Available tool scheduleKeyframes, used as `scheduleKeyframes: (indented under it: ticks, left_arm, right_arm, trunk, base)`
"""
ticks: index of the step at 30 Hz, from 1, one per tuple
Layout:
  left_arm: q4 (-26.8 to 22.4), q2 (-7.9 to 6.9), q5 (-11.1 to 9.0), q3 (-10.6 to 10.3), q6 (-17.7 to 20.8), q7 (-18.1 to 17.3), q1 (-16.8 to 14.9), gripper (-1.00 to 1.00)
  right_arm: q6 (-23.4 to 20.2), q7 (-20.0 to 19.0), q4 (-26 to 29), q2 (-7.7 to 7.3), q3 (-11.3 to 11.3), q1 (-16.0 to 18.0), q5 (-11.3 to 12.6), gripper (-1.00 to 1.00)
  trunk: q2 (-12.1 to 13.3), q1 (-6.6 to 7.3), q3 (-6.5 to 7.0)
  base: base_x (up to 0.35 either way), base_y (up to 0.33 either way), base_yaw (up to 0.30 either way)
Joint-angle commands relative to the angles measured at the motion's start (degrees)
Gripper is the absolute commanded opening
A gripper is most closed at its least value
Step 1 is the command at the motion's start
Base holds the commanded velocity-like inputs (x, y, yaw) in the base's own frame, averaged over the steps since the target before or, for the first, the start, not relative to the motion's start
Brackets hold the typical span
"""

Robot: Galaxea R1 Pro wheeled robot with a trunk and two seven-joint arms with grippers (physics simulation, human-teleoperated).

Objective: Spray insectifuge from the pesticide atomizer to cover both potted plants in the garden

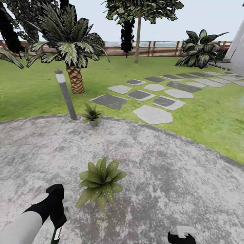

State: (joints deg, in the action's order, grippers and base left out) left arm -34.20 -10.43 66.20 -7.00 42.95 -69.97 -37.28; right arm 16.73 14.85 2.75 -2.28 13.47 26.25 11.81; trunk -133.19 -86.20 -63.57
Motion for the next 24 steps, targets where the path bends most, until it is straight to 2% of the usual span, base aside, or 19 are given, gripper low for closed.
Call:
scheduleKeyframes:
  ticks: [1, 4, 8, 13, 18, 24]
  left_arm:
    - [-0.1, -0.01, 0.1, -0.3, 0.6, -0.1, -0.1, -1.0]
    - [-0.2, 0.26, 0.2, -0.2, 0.8, 2.8, -0.2, -1.0]
    - [-0.2, 0.32, 0.1, -0.2, 0.8, 4.0, -0.2, -1.0]
    - [-0.2, 0.46, 0.1, -0.3, 0.8, 4.1, -0.1, -1.0]
    - [-0.5, 1.5, 0.1, -0.6, 0.7, 4.1, 0.0, -1.0]
    - [-0.6, 1.23, 0.2, -0.6, 0.7, 4.1, -0.3, -1.0]
  right_arm:
    - [0.2, 0.2, 0.0, -0.01, 0.5, 0.0, 0.6, 1.0]
    - [0.1, 0.3, 0.1, 0.07, 0.5, 0.0, 0.7, 1.0]
    - [0.1, 0.3, 0.1, 0.08, 0.4, 0.0, 0.7, 1.0]
    - [0.1, 0.4, 0.1, 0.02, 0.4, 0.0, 0.7, 1.0]
    - [0.1, 0.4, 0.1, -0.01, 0.4, 0.0, 0.7, 1.0]
    - [0.1, 0.4, 0.1, -0.01, 0.4, 0.0, 0.7, 1.0]
  trunk:
    - [0.0, 0.02, -0.05]
    - [0.0, 0.02, -0.05]
    - [0.0, 0.02, -0.05]
    - [0.0, 0.02, -0.05]
    - [0.0, 0.02, -0.05]
    - [0.0, 0.02, -0.05]
  base:
    - [-0.049, 0.222, 0.0]
    - [0.104, 0.248, 0.0]
    - [0.217, 0.245, -0.106]
    - [0.131, 0.116, -0.254]
    - [0.007, 0.006, -0.261]
    - [-0.057, 0.0, -0.059]
